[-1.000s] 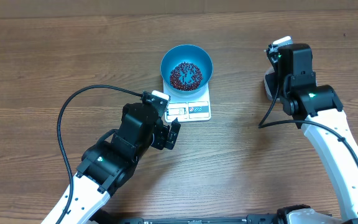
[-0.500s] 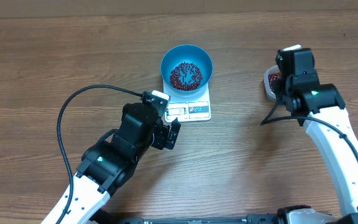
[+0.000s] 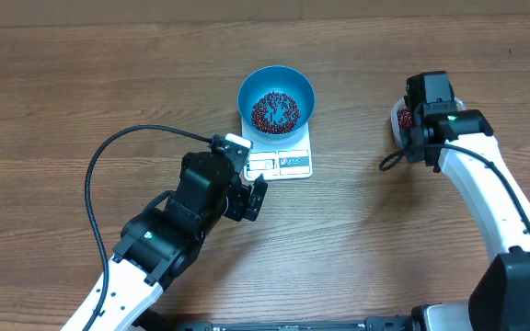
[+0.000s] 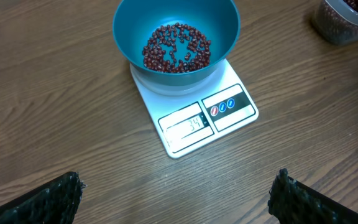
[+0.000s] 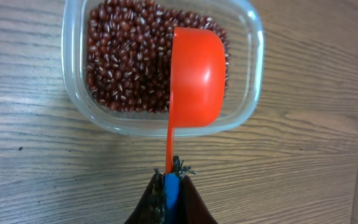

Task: Scoop item into bowl and weigh 150g on scale
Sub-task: 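Dip the red scoop into the beans and scoop with the right gripper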

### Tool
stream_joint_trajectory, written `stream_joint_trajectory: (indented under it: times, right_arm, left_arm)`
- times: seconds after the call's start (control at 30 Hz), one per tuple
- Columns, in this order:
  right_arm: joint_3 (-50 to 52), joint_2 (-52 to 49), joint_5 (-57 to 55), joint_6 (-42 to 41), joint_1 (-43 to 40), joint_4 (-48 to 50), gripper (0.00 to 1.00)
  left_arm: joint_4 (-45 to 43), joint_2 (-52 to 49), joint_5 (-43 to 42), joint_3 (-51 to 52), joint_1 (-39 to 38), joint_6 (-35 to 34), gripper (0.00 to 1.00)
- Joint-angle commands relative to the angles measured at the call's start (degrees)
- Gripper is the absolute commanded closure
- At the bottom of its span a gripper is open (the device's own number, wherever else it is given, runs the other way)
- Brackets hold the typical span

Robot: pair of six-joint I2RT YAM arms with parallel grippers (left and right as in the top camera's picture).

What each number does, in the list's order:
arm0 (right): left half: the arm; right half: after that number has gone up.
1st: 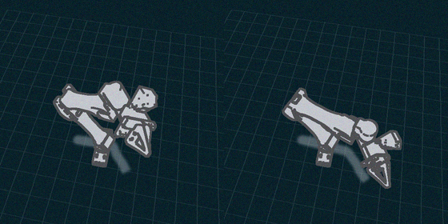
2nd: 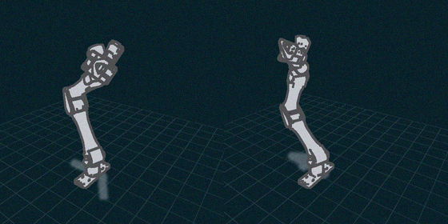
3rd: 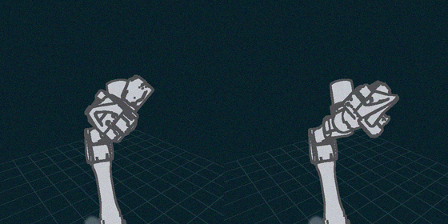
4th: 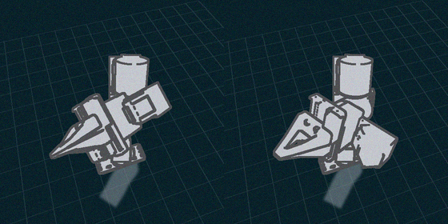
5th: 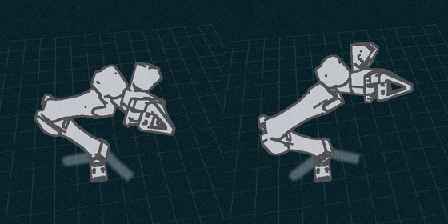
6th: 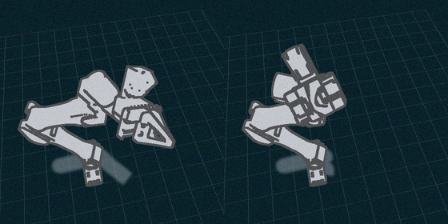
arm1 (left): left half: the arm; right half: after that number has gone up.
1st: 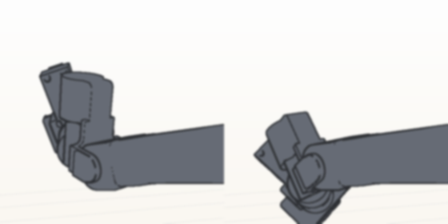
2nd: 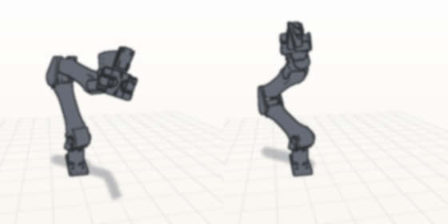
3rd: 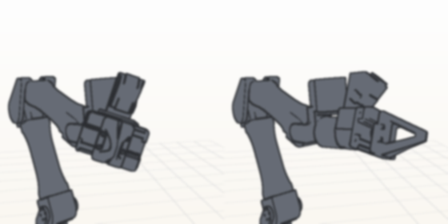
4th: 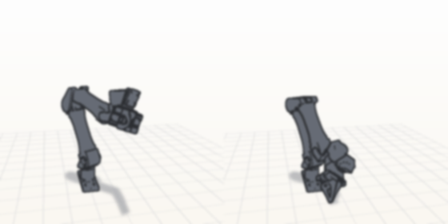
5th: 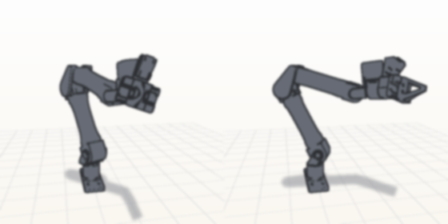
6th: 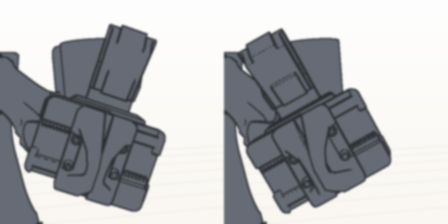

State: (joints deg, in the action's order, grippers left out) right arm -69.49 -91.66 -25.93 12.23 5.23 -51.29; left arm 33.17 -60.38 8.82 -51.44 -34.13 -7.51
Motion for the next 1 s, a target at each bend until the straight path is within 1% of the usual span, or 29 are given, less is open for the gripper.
stream_joint_trajectory:
  times: [0.0,0.2,0.43,0.67,0.97]
  right_arm:
    - [-1.0,-1.3,-0.6,-0.7,-0.4,0.2,0.96]
    - [-1.0,-3.8,-0.4,-2.1,-3.3,0.2,0.96]
    - [-1.0,-5.8,9.0,-1.9,-6.4,0.5,0.96]
    - [-1.0,-5.9,14.2,-1.4,-6.9,0.8,0.96]
    - [-1.0,-6.6,21.4,-1.3,-7.0,3.4,0.96]
  left_arm:
    - [-0.4,0.9,0.8,0.3,-0.1,0.9,0.01]
    - [-0.5,0.9,0.8,0.3,-0.1,0.9,0.00]
    - [-0.5,0.9,0.8,0.3,-0.1,0.9,0.00]
    - [-0.5,0.9,0.7,0.3,-0.1,0.9,0.01]
    - [-0.5,0.9,0.7,0.3,-0.1,0.9,0.00]
